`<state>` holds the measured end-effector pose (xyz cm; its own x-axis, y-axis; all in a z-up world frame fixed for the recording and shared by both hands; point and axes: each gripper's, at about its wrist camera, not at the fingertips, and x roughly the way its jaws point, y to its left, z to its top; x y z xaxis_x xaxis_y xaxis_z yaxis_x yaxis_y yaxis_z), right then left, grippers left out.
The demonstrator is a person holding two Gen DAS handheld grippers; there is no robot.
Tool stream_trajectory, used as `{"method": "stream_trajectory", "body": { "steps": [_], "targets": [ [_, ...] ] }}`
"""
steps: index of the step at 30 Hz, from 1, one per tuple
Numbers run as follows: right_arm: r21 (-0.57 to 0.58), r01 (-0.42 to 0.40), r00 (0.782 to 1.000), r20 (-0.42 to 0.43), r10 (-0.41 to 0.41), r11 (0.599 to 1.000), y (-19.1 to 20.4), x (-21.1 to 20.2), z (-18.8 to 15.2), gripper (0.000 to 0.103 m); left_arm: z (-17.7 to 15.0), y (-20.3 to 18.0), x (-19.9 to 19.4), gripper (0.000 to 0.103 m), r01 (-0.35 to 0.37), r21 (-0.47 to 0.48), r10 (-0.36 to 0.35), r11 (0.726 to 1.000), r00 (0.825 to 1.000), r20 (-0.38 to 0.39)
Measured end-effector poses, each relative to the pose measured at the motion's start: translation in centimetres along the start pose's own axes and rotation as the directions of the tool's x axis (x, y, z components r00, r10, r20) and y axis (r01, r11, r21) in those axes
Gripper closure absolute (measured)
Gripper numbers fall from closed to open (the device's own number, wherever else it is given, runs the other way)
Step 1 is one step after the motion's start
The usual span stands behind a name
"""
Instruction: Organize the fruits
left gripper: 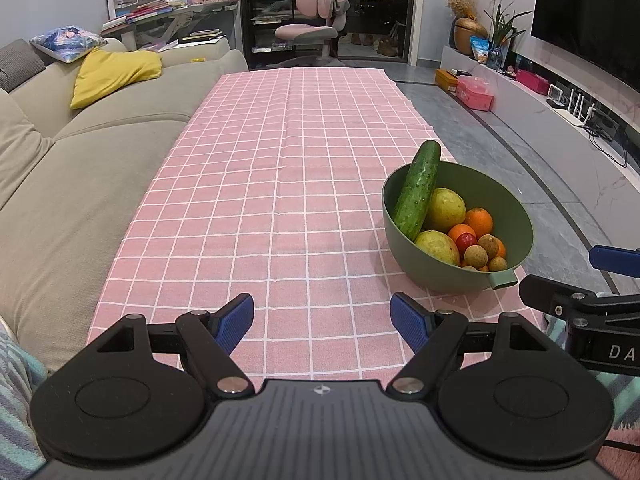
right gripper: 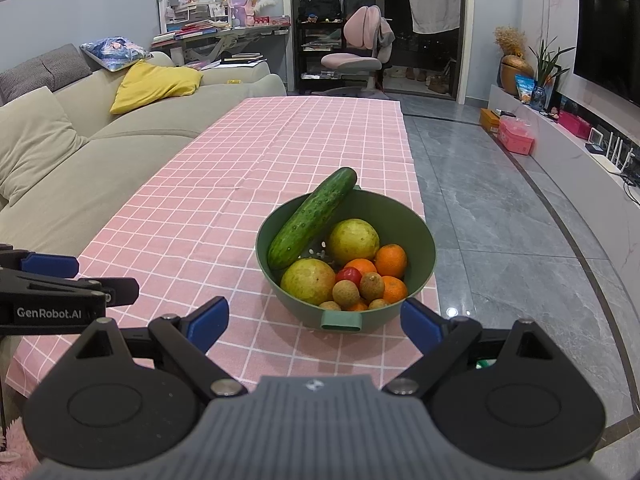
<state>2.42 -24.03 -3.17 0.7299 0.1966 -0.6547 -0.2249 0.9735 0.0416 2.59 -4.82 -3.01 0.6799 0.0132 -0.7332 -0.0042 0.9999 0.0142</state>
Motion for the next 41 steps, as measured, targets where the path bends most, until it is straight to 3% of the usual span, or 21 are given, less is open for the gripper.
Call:
{"method": "stream_trajectory", "body": {
  "steps": [41],
  "targets": [
    [0.001,-0.002,1.0,-0.003,0.002,1.0,0.1,-0.02,0.01,0.014,0.14,-0.26,-0.94,0.014,0.017,-0.003,-0.017,1.0,0.999,0.039]
  ]
}}
